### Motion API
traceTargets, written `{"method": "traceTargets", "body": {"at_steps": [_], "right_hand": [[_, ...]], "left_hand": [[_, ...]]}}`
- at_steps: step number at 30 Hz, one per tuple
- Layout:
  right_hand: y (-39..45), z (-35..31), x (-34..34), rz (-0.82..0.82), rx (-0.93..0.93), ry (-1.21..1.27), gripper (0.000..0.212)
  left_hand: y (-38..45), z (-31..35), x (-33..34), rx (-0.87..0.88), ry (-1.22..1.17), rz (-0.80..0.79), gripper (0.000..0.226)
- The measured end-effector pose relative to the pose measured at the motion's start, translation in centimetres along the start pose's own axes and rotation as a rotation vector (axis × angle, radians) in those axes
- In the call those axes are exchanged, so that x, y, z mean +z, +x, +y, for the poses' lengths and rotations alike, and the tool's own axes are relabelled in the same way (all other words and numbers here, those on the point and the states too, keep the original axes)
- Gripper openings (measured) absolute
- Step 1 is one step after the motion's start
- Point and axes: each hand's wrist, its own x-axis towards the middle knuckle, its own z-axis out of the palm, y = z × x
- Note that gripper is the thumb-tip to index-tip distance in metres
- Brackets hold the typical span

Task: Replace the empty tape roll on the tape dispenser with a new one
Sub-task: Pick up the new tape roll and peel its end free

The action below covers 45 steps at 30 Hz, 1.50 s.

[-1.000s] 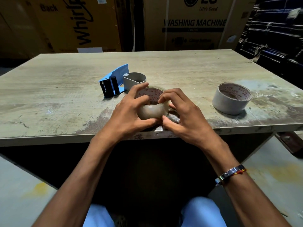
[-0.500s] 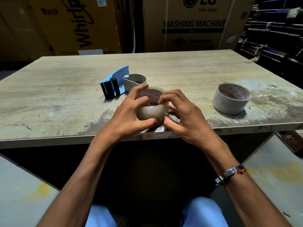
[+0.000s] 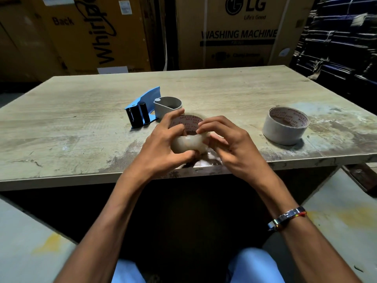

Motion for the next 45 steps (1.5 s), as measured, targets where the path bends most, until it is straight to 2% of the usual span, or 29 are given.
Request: {"method": "traceTargets", "body": {"at_steps": [2, 5, 10, 13, 17, 21, 27, 30, 33, 40, 45], "right_hand": [[0.1, 0.1, -0.5, -0.008, 0.021, 0.064, 0.026], [0.0, -0.2, -0.3, 0.008, 0.049, 0.178, 0.016], [0.3, 0.2, -0.2, 0.015, 0.066, 0.247, 0.016], [0.2, 0.6, -0.5, 0.001, 0.096, 0.27, 0.027], [-0.1, 0.3, -0.5, 0.14, 0.184, 0.361, 0.026], [-0.4, -0.8, 0.3, 0.224, 0.145, 0.207, 0.017], [-0.8, -2.0, 2.3, 0.336, 0.023, -0.11, 0.022], [-0.9, -2.1, 3.1, 0.406, -0.019, -0.237, 0.021], [-0.6, -2.3, 3.7, 0.453, -0.012, -0.285, 0.02], [-0.5, -2.6, 4.4, 0.503, -0.02, -0.378, 0.01], [-0.2, -3.5, 4.3, 0.485, 0.051, -0.395, 0.006]], "left_hand": [[0.0, 0.0, 0.0, -0.001, 0.006, 0.0, 0.028], [0.0, -0.1, 0.1, -0.007, 0.008, -0.006, 0.028], [0.1, -0.2, 0.1, -0.014, 0.008, 0.006, 0.03], [0.1, -0.3, 0.2, -0.03, -0.014, 0.011, 0.034], [-0.1, -0.4, 0.0, -0.079, -0.115, 0.08, 0.034], [-0.3, -0.4, -0.5, -0.154, -0.306, 0.148, 0.04], [0.1, -0.5, -0.5, -0.154, -0.301, 0.12, 0.048], [0.1, -0.5, -0.5, -0.153, -0.308, 0.117, 0.044], [0.2, -0.2, -0.5, -0.138, -0.273, 0.125, 0.037], [0.4, -0.3, -0.3, -0.132, -0.243, 0.127, 0.041], [0.3, -0.2, -0.1, -0.112, -0.22, 0.134, 0.043]]}}
